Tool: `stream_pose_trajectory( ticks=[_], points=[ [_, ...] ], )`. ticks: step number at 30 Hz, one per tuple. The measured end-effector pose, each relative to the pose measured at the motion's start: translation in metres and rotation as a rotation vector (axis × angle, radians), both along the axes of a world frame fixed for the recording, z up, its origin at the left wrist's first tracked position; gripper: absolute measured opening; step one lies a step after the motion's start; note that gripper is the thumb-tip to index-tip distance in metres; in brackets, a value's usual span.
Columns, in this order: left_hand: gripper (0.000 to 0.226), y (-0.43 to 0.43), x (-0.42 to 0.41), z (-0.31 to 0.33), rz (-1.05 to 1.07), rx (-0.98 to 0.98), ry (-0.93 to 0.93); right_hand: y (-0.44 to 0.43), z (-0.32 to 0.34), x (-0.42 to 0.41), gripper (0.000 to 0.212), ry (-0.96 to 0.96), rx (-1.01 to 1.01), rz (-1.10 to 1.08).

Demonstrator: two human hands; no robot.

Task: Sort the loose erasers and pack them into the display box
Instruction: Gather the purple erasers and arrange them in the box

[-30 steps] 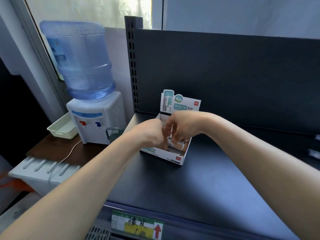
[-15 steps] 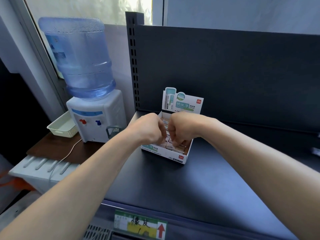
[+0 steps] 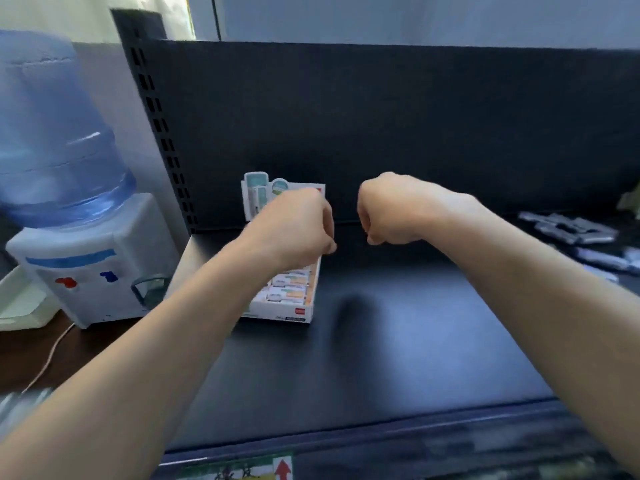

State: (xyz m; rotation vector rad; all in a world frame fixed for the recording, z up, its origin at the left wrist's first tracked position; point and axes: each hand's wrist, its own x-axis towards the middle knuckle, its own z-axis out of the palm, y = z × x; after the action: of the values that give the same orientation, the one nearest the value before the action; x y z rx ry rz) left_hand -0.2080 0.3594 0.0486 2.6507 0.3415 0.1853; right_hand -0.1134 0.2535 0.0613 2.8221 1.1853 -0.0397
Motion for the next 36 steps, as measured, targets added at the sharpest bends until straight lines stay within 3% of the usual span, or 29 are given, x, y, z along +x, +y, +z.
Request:
stream_pose_trajectory(
  ticks=[7, 14, 24, 30, 36],
  points=[
    [0.003, -0.08, 0.058, 0.003, -0.253, 0.108, -0.006, -0.125, 0.007, 0.041, 0.006, -0.08, -0.116, -0.402],
    [0.003, -0.154, 0.11, -0.003, -0.338, 0.149, 0.047, -0.224, 0.015, 0.085, 0.016, -0.079, -0.107, -0.52],
    [0.008, -0.229, 0.191, -0.027, -0.258, 0.16, 0.107, -0.294, -0.013, 0.158, 0.017, 0.04, -0.051, -0.42],
    [0.032, -0.239, 0.217, -0.044, -0.168, 0.154, 0.152, -0.292, -0.038, 0.187, 0.003, 0.111, -0.064, -0.243],
    [0.022, -0.235, 0.22, -0.052, -0.07, 0.1, 0.21, -0.285, -0.05, 0.196, 0.034, 0.167, -0.117, -0.18]
  ],
)
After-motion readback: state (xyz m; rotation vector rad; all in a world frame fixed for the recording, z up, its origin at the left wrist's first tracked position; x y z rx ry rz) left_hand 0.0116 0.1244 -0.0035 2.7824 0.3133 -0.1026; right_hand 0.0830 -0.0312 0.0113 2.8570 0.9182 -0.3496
